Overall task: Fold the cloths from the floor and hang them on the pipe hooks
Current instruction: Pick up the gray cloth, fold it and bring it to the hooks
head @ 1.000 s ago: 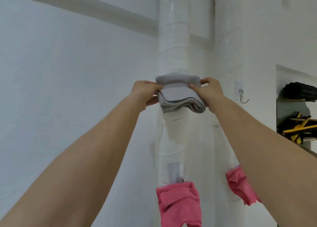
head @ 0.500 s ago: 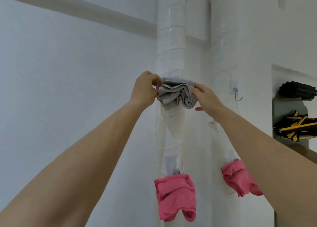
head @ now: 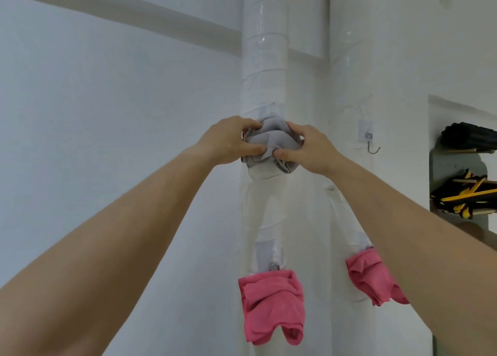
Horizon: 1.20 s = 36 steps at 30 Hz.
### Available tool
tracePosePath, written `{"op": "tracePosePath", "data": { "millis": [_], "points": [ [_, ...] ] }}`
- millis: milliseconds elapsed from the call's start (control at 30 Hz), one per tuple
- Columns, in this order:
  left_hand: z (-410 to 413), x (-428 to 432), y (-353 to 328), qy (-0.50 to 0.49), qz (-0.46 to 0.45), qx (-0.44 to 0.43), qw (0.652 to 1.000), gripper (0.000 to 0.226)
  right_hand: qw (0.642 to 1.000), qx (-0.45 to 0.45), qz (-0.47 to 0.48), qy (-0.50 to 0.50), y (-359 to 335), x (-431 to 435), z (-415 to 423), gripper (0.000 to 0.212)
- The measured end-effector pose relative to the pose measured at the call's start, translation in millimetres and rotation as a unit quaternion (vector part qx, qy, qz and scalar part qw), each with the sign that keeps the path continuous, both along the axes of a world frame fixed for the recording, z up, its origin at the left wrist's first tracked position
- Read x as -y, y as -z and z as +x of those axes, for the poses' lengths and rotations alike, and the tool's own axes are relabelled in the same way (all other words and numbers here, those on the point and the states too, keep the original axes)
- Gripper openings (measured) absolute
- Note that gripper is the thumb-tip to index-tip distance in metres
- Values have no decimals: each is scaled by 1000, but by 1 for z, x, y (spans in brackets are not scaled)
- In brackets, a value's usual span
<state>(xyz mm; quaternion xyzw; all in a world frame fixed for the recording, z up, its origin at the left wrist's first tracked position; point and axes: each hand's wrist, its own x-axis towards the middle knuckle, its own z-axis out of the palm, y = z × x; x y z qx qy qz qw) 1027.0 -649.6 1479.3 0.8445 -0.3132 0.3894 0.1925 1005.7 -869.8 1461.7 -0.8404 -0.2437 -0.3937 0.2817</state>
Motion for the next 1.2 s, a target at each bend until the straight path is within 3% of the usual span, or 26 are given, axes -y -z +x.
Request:
{"op": "tracePosePath", "data": {
  "millis": [167,267,433,600,700,833,967,1100,1200],
  "points": [
    [5,8,19,-68,27,84,994,53,996,45,52,51,17,-7,8,50],
    [2,10,17,-81,62,141,985,47,996,29,19,84,13,-8,2,41],
    [-1,13,7,-1,33,74,997,57,989,44,-62,124,5,0,2,43],
    [12,8,10,33,31,80,996,60,994,82,-51,59,8,-3,13,70],
    [20,9,17,48,2,91,995,54,992,112,-5,51,13,-7,22,62],
    [15,17,23,59,-52,60,995,48,995,88,42,5,12,-7,18,47],
    [7,13,21,71,-77,16,994,36,999,39,24,-2,8,-7,9,43],
    [7,10,16,78,-86,-26,993,41,998,-33,54,0,2,-8,2,47],
    [14,19,15,66,-79,-25,994,42,999,-24,32,-8,1,-13,9,41]
  ]
}}
